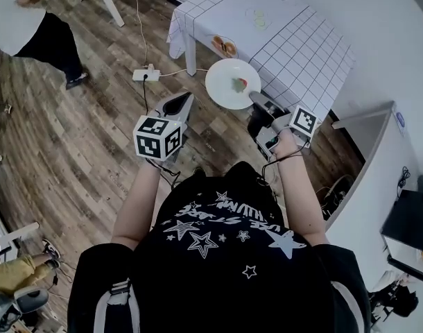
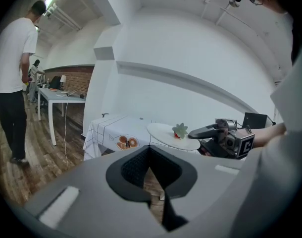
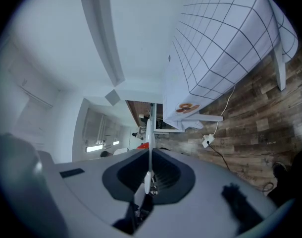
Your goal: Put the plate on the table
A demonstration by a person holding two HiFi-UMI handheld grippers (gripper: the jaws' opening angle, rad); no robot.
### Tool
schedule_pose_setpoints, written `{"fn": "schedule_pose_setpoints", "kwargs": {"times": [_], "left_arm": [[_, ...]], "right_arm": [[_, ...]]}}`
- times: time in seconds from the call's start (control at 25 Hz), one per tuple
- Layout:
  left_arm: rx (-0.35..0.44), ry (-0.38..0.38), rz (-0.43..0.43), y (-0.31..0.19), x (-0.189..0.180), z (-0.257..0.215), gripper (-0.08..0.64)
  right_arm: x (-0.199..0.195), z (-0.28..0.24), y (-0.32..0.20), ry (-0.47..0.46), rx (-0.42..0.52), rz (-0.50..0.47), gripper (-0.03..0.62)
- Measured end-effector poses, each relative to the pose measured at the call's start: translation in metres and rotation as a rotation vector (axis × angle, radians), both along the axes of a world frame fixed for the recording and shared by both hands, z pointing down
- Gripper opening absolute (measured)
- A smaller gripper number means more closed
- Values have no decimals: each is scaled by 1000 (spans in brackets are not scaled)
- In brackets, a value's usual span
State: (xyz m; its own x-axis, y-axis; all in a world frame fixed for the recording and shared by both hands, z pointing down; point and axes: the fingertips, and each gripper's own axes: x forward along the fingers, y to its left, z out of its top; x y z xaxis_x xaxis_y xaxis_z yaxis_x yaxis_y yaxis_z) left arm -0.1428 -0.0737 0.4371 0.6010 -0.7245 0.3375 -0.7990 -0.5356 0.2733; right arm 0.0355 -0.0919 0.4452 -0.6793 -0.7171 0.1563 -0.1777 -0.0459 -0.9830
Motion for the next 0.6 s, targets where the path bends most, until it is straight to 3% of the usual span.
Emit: {"fn": "schedule_pose_setpoints", "kwargs": {"times": [0.32, 0.6], "left_arm": [[-35, 1, -33, -22, -13, 15, 9], [-41, -16, -87, -69, -14, 13, 9]], "right_arm": [[-9, 13, -28, 10, -31, -27, 23], [-8, 7, -96, -11, -10, -77, 25]]}}
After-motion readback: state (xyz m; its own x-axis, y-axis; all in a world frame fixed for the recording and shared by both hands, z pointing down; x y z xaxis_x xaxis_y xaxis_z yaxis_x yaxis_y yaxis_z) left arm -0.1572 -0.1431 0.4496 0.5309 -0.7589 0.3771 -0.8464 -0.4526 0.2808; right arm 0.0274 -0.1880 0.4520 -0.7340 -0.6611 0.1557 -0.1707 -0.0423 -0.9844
